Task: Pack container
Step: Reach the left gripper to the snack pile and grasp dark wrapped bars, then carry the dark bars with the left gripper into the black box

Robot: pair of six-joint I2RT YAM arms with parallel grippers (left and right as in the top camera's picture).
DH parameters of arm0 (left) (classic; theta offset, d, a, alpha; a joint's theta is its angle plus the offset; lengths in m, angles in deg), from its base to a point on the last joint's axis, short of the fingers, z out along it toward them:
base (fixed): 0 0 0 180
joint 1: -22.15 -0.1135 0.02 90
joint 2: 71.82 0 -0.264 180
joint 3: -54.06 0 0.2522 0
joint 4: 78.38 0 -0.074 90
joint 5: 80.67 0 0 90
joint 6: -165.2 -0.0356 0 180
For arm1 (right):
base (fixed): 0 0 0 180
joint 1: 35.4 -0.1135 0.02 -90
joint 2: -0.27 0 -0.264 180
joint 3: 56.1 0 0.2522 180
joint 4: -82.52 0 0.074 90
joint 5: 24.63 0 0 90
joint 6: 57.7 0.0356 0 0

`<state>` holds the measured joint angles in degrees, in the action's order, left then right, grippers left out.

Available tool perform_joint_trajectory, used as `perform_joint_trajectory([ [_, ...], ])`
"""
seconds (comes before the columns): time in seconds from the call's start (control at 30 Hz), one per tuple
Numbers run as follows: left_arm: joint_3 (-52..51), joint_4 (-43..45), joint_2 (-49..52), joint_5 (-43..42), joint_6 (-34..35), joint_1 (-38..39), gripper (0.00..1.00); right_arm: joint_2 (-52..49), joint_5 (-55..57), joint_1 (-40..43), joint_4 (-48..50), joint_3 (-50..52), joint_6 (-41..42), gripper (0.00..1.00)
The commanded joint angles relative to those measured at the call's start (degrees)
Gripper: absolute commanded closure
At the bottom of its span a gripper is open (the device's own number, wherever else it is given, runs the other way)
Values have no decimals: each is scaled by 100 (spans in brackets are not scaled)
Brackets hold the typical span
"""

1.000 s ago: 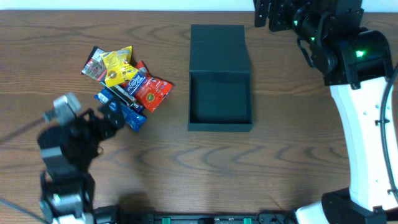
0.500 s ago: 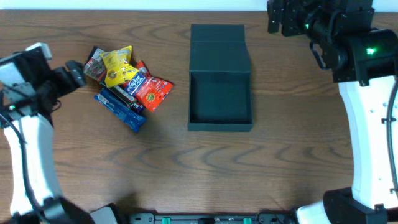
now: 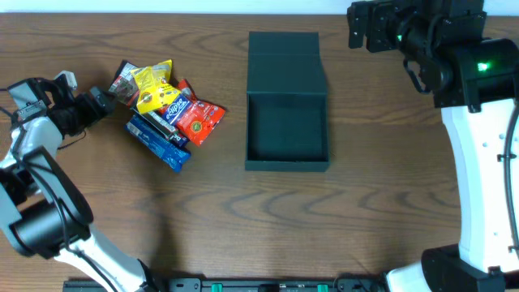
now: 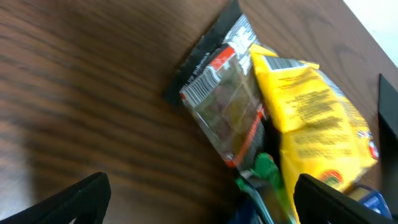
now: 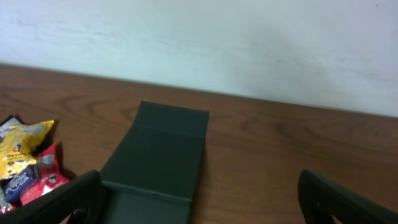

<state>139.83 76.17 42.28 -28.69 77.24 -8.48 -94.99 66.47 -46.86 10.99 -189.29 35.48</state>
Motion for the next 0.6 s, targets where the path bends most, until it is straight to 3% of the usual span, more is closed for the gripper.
perform_joint_trajectory([
  [0.0,457,98,409,-549,291,52,5,-63,37,68,-7,22,22,1],
  [0.3,693,852,1152,-815,1587,341,5,-63,39,68,42,22,107,1],
  [0.57,693,1379,1309,-800,2210,671,5,-66,44,68,79,22,105,1],
])
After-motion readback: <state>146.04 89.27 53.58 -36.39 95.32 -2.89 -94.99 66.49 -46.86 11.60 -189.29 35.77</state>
